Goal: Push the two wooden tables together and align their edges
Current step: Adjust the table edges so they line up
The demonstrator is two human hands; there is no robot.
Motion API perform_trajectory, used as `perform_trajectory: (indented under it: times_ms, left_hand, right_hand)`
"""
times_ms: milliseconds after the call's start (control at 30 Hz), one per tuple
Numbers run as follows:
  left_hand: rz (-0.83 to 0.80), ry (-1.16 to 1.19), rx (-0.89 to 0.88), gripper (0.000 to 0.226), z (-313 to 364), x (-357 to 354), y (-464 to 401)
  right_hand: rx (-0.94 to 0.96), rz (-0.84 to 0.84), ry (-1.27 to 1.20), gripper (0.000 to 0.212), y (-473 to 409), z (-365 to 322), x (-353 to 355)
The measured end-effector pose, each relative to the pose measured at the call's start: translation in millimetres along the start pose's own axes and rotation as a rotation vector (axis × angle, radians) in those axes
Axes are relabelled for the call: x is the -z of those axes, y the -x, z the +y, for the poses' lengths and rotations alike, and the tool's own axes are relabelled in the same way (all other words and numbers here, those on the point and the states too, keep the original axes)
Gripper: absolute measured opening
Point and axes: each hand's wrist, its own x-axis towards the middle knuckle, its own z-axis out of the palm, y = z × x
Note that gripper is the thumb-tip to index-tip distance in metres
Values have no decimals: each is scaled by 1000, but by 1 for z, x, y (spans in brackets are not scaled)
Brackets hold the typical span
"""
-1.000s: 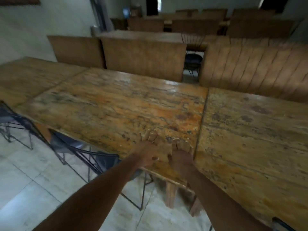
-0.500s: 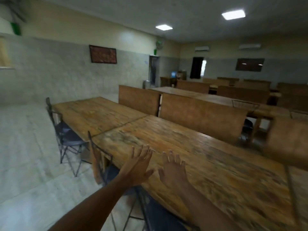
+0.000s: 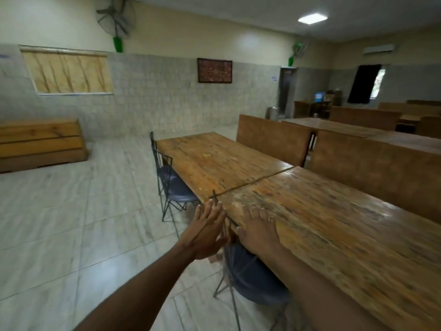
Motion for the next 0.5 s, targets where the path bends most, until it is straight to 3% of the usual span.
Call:
perform_trajectory:
  times_ms: [300,500]
  left_hand:
    - [-152,-43,12,80,-190,-83,-145]
    - [-224,19,-11,62,-269,-111,-244]
  right_hand:
    - [-12,-43,-92,59,-241,-57,-89]
    - [-15,-97,-156,59,-371,-84,-124]
